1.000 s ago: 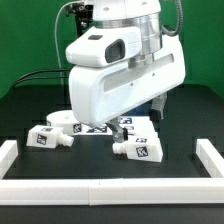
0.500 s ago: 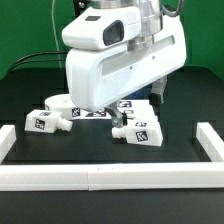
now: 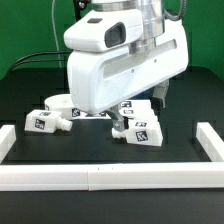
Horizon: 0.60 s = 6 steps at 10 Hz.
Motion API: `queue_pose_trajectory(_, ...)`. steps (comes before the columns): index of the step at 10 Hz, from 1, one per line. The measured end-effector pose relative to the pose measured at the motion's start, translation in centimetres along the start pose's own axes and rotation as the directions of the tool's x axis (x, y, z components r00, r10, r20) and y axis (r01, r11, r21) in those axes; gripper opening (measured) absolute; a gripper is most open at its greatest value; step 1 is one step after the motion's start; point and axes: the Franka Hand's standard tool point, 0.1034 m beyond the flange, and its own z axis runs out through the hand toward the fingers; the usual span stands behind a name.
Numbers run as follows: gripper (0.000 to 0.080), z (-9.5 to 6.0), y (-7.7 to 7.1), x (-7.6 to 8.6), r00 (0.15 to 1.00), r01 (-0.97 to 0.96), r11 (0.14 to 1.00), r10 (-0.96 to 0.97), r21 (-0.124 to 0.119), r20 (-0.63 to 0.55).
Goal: Assemble stool
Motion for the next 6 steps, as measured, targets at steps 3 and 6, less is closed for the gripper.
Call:
queue_pose_trajectory(3, 0.0649, -0.27, 0.49, -0.14, 0.999, 0.047, 0.999, -0.048, 0.009, 0.016)
queue_pose_trajectory(6, 0.0649, 0.11, 0.65, -0.06, 0.996, 0.085, 0.996, -0.085, -0.008, 0.003)
